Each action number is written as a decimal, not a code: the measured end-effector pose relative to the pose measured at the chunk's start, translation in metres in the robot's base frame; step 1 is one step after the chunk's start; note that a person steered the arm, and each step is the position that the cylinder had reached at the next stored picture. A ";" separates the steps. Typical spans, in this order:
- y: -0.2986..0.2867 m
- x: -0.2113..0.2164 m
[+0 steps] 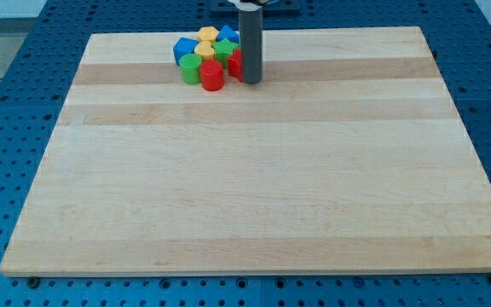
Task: Slide the red blocks into the green blocks
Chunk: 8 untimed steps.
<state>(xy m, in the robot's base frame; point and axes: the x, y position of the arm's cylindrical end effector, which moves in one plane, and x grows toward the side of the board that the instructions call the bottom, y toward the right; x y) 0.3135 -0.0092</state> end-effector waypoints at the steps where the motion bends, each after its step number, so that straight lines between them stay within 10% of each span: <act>1: 0.001 0.006; 4: 0.071 -0.022; 8: -0.032 -0.037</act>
<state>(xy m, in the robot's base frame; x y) 0.2766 -0.0410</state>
